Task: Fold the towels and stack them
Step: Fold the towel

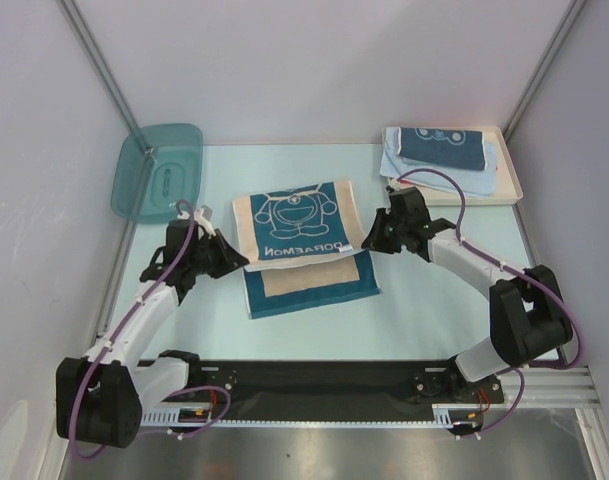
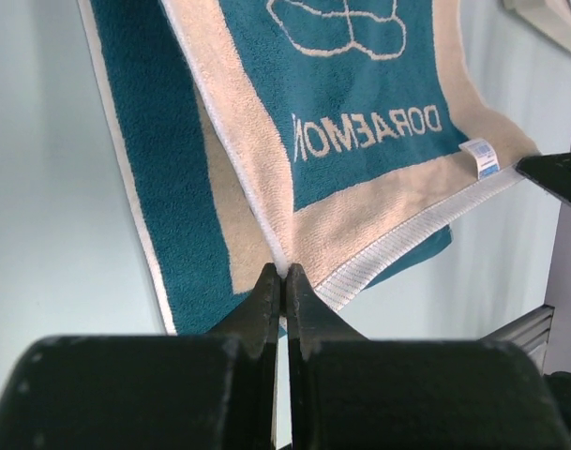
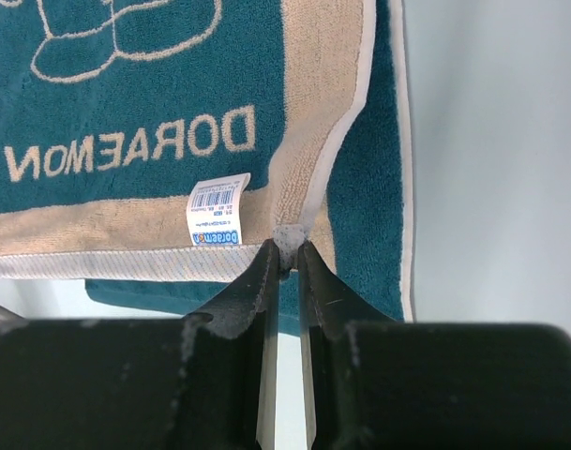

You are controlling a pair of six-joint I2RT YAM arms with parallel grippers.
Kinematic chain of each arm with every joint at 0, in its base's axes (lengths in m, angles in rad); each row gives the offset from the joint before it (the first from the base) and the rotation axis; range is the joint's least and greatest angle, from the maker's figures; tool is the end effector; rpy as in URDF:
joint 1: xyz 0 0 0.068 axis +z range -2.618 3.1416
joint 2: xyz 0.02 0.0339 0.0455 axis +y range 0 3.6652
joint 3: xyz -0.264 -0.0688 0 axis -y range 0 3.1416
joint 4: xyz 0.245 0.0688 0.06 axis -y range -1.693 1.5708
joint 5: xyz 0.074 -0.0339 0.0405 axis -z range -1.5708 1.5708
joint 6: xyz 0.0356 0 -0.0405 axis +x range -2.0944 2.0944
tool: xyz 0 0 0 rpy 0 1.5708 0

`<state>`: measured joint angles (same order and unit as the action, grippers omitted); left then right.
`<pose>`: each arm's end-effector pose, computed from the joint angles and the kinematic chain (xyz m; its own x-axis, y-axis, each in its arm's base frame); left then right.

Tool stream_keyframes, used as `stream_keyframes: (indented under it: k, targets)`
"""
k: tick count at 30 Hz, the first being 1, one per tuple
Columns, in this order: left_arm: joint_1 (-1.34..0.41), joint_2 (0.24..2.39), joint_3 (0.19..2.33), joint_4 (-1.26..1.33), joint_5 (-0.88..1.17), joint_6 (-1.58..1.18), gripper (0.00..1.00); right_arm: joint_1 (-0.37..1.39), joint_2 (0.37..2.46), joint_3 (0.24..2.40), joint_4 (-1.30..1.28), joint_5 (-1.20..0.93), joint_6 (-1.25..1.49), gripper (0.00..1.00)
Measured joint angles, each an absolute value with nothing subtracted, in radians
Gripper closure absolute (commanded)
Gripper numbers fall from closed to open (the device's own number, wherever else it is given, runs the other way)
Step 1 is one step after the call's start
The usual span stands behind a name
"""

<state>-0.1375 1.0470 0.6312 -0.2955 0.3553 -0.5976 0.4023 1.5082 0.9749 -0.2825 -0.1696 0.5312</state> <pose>0.2139 -0.0421 0.2279 -0.7538 -0.4282 -0.4984 -0.0418 0.7882 -0.6140 0.2918 0.1307 0.2247 -0.8272 0.1906 -0.5286 -0.0850 0.8874 0.4531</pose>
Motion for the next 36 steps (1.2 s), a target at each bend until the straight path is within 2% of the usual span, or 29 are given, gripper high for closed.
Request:
stream_keyframes:
  k: [20,36]
  targets:
    - [-0.150,0.932,0.593,-0.370,0.381,-0.575,1.00,0.435,1.387,0.921,-0.315,-0.137,0.532,1.00]
    - [-0.191,0.926,0.537,-0.372,0.397,-0.585,0.99,0.457,1.305,0.837,-0.332,-0.116,0.551,1.00]
